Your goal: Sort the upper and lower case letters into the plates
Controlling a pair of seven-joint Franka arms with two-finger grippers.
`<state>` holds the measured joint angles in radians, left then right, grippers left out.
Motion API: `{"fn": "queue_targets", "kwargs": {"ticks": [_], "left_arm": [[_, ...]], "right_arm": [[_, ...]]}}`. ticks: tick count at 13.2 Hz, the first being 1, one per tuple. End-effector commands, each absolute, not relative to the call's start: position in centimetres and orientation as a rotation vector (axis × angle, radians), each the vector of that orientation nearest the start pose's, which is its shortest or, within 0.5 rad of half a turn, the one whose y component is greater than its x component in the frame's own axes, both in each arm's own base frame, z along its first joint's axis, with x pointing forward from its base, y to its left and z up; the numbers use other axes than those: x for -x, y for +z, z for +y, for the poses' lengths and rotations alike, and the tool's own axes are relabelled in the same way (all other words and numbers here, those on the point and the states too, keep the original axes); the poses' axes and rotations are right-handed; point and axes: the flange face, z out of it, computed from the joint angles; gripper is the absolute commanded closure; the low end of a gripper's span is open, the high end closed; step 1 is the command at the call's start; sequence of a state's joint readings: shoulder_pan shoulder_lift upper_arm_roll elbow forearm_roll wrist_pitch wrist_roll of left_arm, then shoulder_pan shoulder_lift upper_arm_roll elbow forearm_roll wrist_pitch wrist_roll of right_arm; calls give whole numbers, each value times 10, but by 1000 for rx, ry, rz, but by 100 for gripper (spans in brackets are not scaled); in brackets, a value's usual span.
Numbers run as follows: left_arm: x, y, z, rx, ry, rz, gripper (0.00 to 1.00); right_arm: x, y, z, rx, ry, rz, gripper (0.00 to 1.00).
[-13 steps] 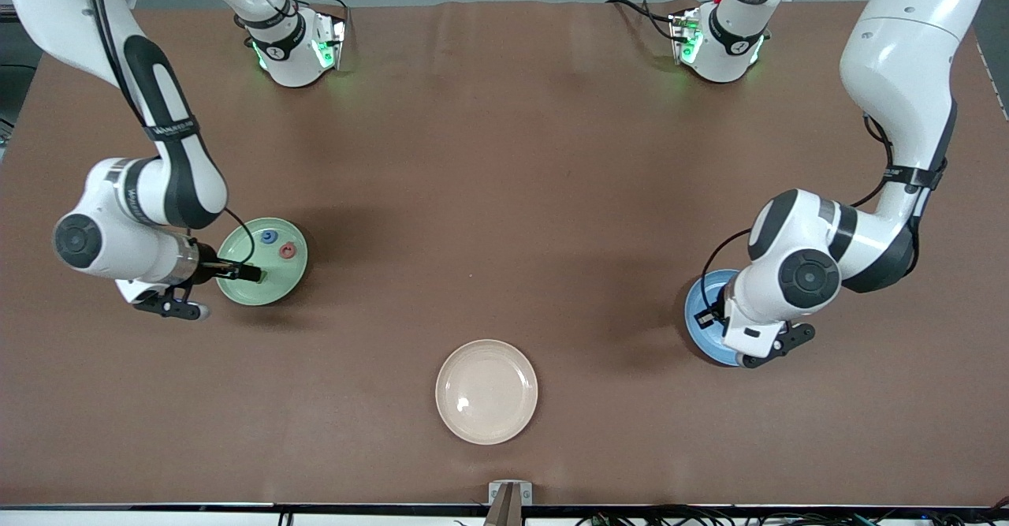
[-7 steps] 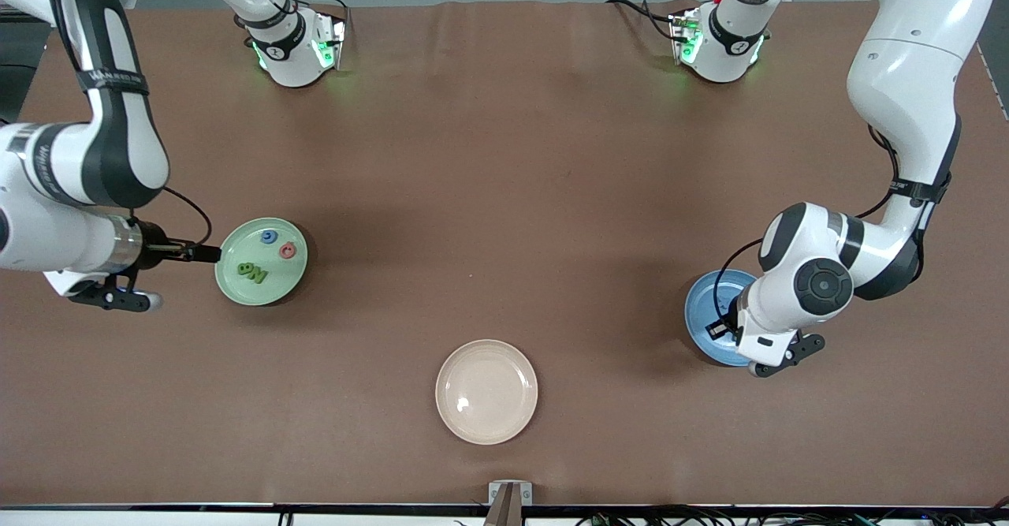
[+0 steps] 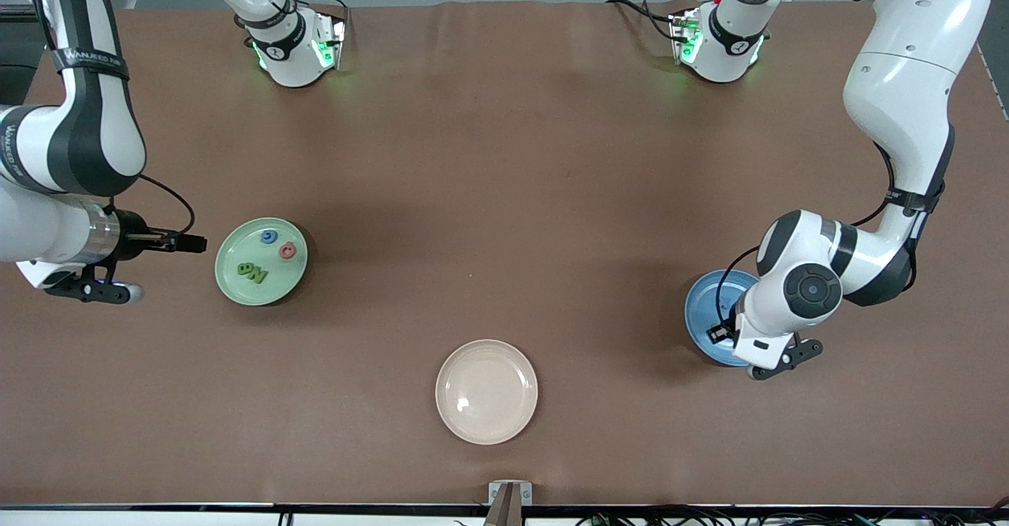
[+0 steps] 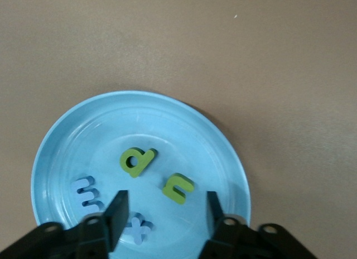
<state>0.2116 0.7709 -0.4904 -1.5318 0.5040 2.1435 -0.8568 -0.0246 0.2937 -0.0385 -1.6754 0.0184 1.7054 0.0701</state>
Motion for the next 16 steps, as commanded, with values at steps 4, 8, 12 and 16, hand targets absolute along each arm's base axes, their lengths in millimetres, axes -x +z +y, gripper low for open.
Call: {"fn": "queue_targets", "kwargs": {"ticks": [4, 8, 12, 16], "left_arm": [[-689, 292, -135, 2986, -71, -561, 0], [-685, 373, -133, 2958, -219, -522, 0], [-674, 436, -131, 2964, -223, -254, 0], [-648, 513, -113, 2981, -119, -57, 0]], "right_arm": [[-610, 421, -40, 3108, 403, 193, 0], [-615, 435, -41, 3112, 363, 194, 0], [-618, 450, -40, 3114, 348, 189, 0], [-625, 486, -42, 3117, 310, 150, 0]]}}
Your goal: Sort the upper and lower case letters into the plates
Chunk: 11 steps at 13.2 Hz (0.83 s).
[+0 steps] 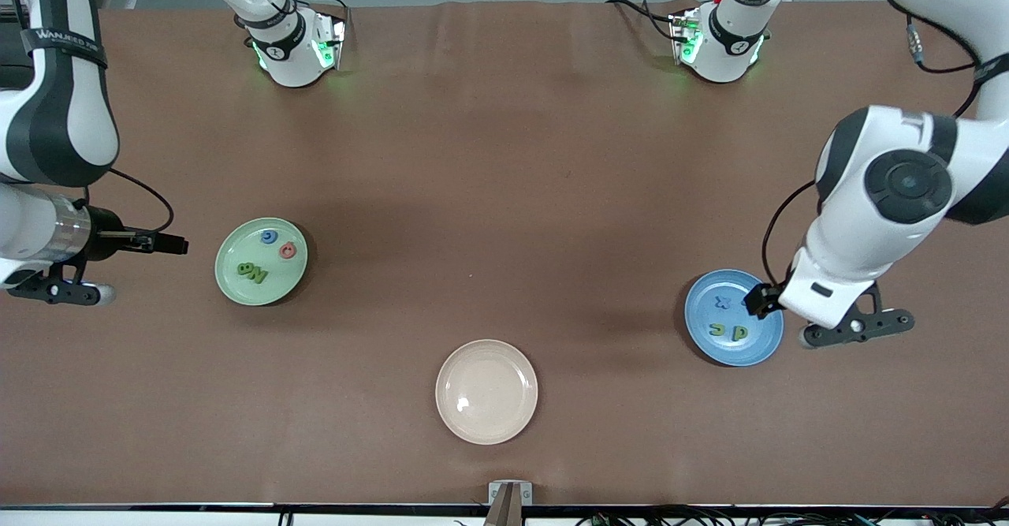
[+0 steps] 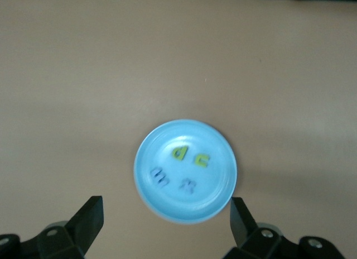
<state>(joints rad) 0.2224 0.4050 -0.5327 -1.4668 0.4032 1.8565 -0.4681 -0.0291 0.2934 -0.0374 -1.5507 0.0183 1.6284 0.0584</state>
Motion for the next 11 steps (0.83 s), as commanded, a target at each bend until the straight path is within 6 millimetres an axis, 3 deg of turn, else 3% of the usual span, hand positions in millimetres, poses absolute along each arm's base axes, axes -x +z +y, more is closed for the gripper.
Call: {"fn": "queue_targets", "kwargs": {"ticks": [1, 5, 6, 8, 10, 11], "left_arm": [[-642, 528, -114, 2989, -108, -52, 0], [-612, 589, -104, 3027, -77, -18, 0], [-605, 602, -93, 3031, -89, 14, 0], [-586, 617, -77, 3048, -29, 63, 0], [-566, 622, -49, 3139, 42, 55, 0], [-552, 620, -46, 3139, 60, 98, 0]], "right_arm": [[-625, 490, -43, 3118, 302, 135, 0], [-626, 528, -42, 3113, 292, 143, 0], [-627, 534, -38, 3125, 274, 139, 0], [-630, 543, -39, 3128, 238, 129, 0], [-629, 543, -36, 3113, 244, 152, 0], [-629, 541, -35, 3103, 248, 157, 0]]}}
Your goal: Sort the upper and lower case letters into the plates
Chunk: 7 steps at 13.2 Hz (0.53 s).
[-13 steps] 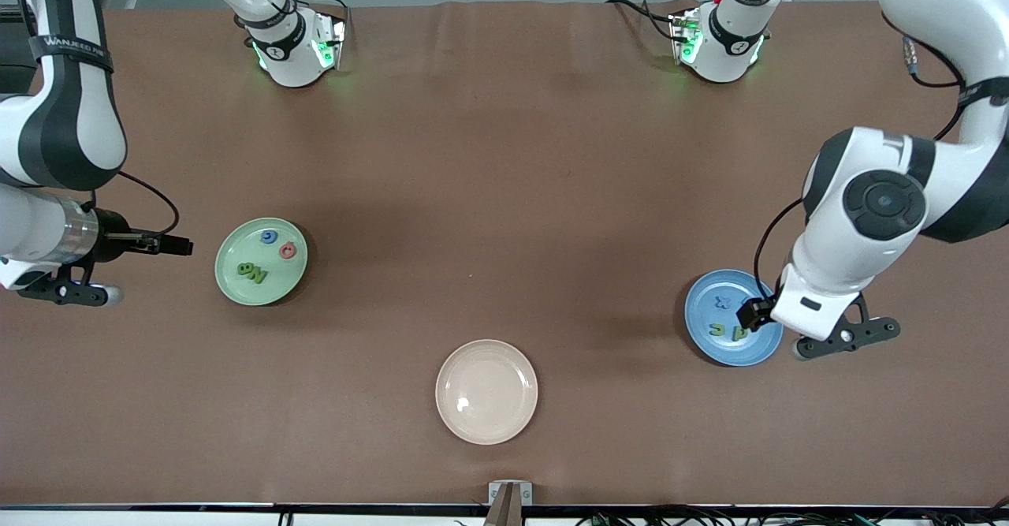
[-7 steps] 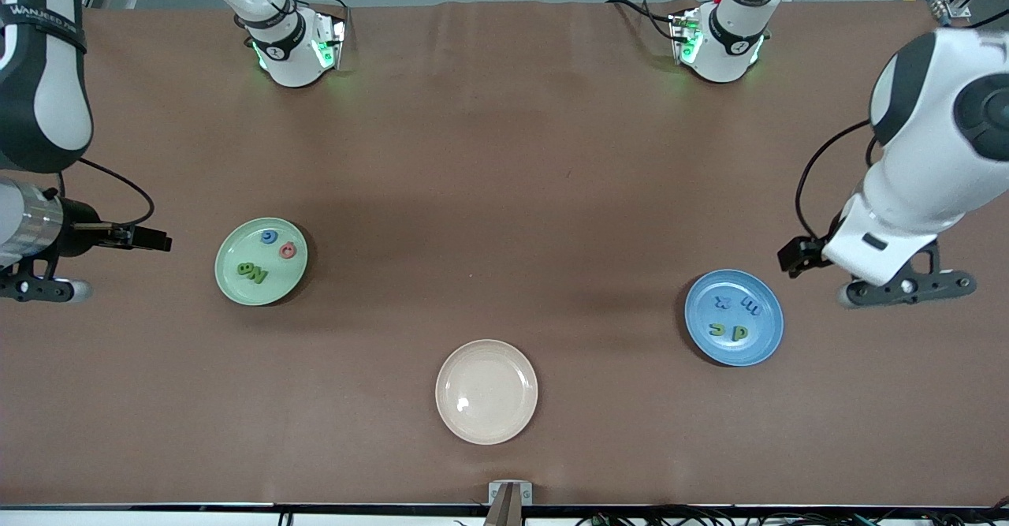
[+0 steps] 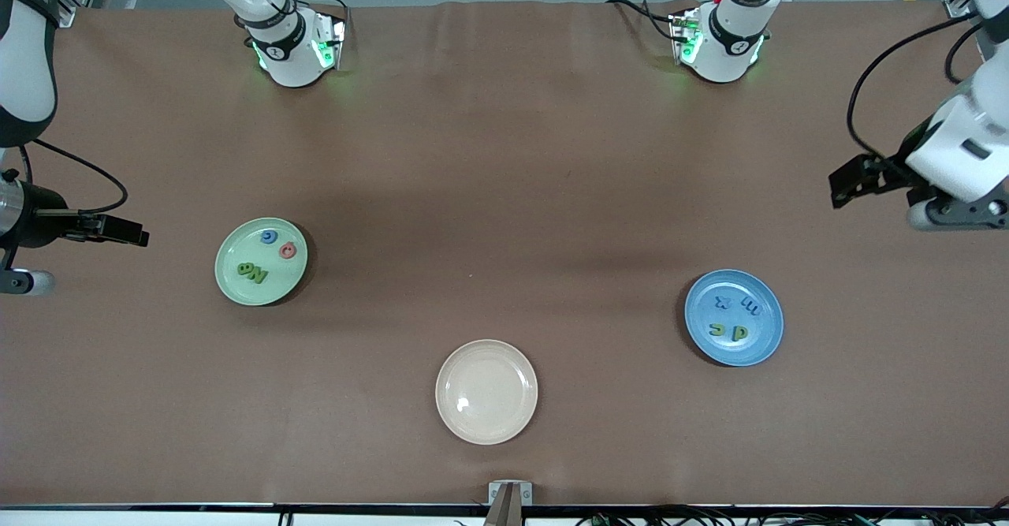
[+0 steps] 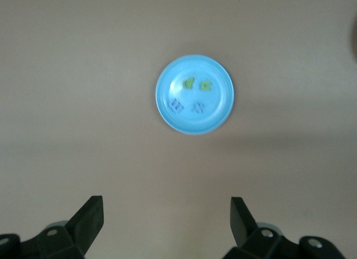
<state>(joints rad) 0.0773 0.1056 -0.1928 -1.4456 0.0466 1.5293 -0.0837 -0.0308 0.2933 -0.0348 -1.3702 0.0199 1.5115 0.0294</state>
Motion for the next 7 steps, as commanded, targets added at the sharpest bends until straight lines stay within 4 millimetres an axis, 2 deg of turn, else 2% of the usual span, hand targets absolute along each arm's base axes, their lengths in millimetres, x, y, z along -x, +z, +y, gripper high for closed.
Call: {"fn": "queue_targets", "kwargs": {"ticks": [1, 3, 5, 7], "left_arm": [[-541, 624, -41, 3137, 55, 89, 0], [-528, 629, -42, 3134, 48, 91, 0], [-522, 636, -40, 3133, 29, 86, 0], [-525, 636, -39, 3141, 27, 82, 0]], "right_arm": [[-628, 535, -34, 3103, 271, 152, 0], [-620, 521, -33, 3093, 340, 148, 0], [-606, 531, -28, 3092, 324, 137, 0], [-598, 550, -28, 3096, 281, 136, 0]]}}
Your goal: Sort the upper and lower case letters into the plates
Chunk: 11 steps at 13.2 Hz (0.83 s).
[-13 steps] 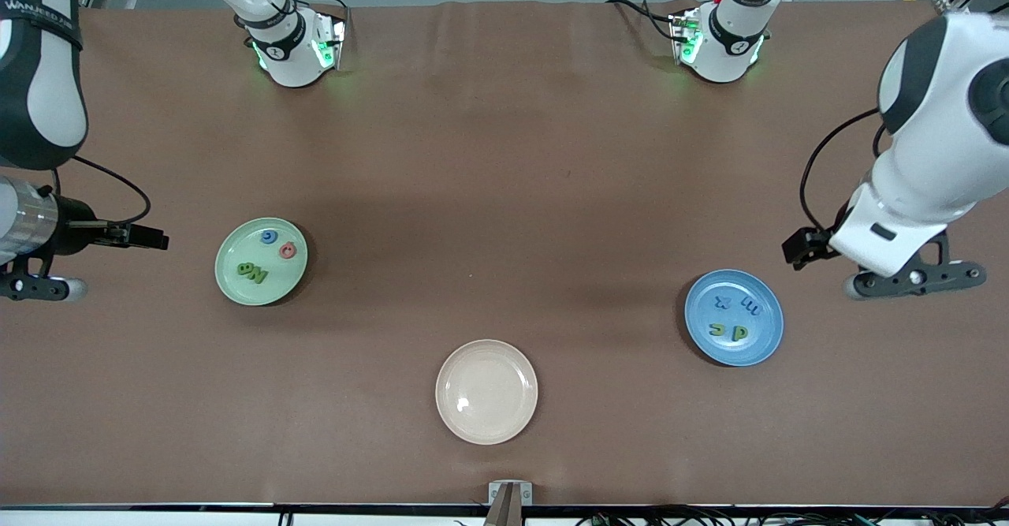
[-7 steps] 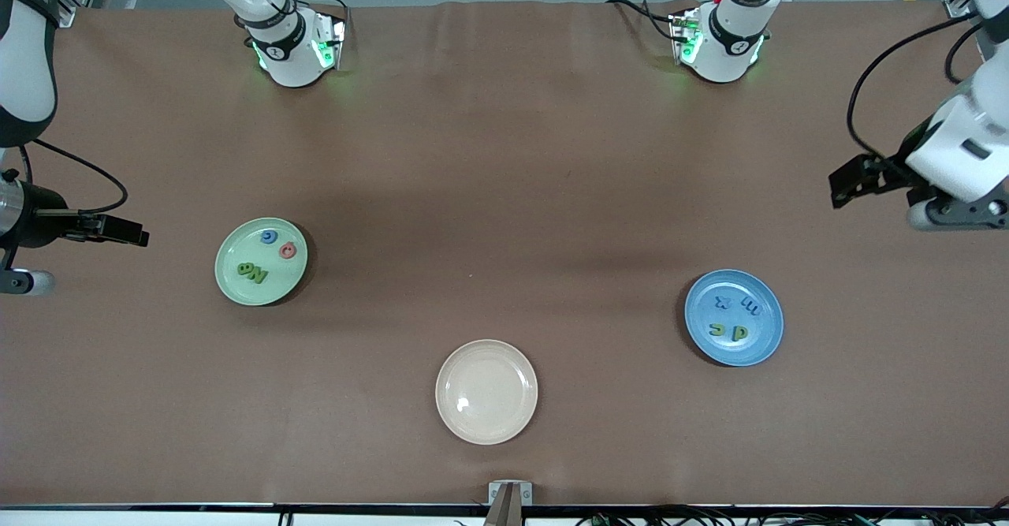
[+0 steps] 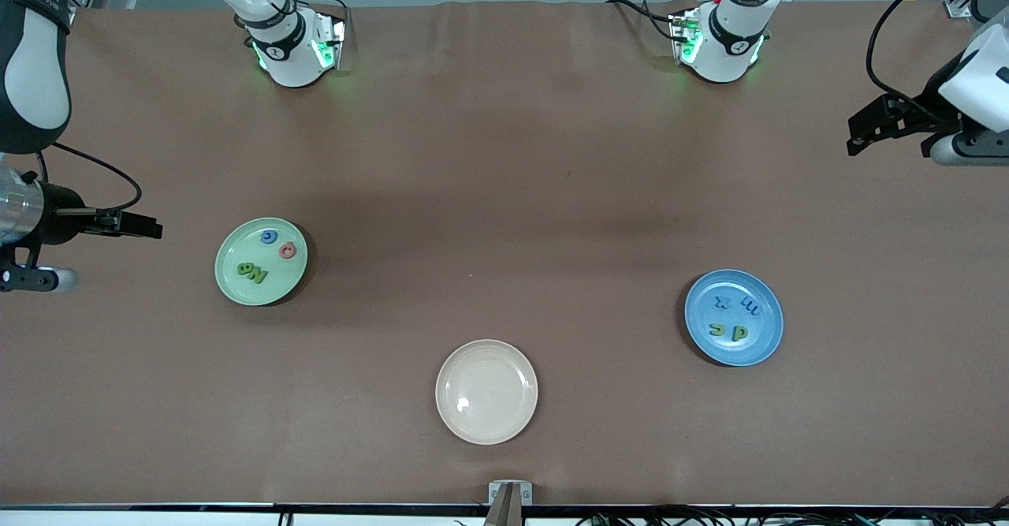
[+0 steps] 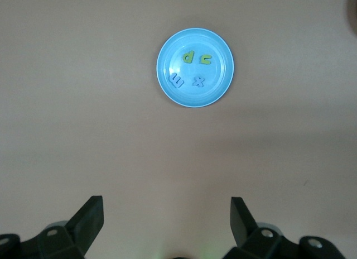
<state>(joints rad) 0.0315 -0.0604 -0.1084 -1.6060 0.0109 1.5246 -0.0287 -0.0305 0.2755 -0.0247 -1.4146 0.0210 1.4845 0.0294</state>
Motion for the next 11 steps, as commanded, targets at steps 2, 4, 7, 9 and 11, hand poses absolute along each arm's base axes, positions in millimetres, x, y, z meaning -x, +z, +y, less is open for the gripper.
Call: {"fn": "queue_targets", "kwargs": {"ticks": [2, 4, 7, 9, 11], "left_arm": [[-522, 637, -42, 3145, 30, 87, 0], [-521, 638, -44, 3143, 27, 96, 0], [-520, 635, -47, 3137, 34, 103, 0], [-519, 636, -54, 3130, 34, 117, 0], [-519, 634, -62, 3123, 38, 116, 0]], "right_arm": [[-591, 560, -21, 3105, 260, 112, 0], [-579, 562, -21, 3110, 232, 113, 0], [-565, 570, -20, 3114, 199, 109, 0], [-559, 581, -19, 3118, 177, 106, 0], [-553, 590, -23, 3118, 163, 115, 0]]}}
